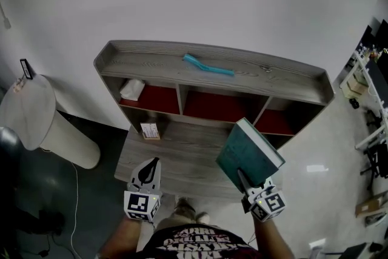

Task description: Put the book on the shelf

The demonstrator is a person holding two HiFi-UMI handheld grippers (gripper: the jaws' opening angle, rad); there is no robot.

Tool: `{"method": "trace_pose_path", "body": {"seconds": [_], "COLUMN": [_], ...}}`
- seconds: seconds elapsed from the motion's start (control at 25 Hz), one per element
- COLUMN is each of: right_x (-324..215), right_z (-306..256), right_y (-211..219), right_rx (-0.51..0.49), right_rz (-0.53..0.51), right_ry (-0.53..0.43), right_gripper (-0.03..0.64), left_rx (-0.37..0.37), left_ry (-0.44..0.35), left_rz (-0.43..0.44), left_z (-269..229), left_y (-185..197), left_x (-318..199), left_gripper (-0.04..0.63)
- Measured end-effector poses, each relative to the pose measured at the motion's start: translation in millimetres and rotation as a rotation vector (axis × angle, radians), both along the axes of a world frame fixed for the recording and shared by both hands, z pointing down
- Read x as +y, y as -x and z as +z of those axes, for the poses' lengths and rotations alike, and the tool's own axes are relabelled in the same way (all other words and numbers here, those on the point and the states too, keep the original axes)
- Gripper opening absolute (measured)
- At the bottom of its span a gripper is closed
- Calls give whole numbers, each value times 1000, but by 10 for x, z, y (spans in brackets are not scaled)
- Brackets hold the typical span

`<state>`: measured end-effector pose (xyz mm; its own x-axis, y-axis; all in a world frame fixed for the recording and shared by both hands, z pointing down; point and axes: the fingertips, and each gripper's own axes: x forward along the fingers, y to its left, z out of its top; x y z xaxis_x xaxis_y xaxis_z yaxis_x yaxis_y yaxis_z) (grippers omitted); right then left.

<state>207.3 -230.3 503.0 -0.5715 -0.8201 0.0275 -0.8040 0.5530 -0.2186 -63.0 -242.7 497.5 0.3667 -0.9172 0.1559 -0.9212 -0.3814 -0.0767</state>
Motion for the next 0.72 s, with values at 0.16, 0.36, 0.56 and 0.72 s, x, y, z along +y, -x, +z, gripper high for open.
{"method": "trace_pose_path", "body": {"seconds": [0.16, 0.36, 0.56, 0.72], "right_x": [-67, -146, -194, -211], "right_z": [-34, -47, 6, 1], "right_y": [35, 38, 34, 47], "right_rx": [5, -1, 7, -24], "right_rz": [-7, -2, 0, -2], "right_ry": [-2, -1, 8, 12], "right_gripper": [163, 163, 163, 163], "left_rx": [3, -1, -9, -15], "left_ry": [9, 11, 12, 21], "left_rz": [-1, 11, 3, -4], "left_z": [23, 22, 13, 40], "left_y": [46, 19, 65, 89], "left_x": [-73, -140, -177, -166], "left_gripper": [8, 8, 8, 8]}}
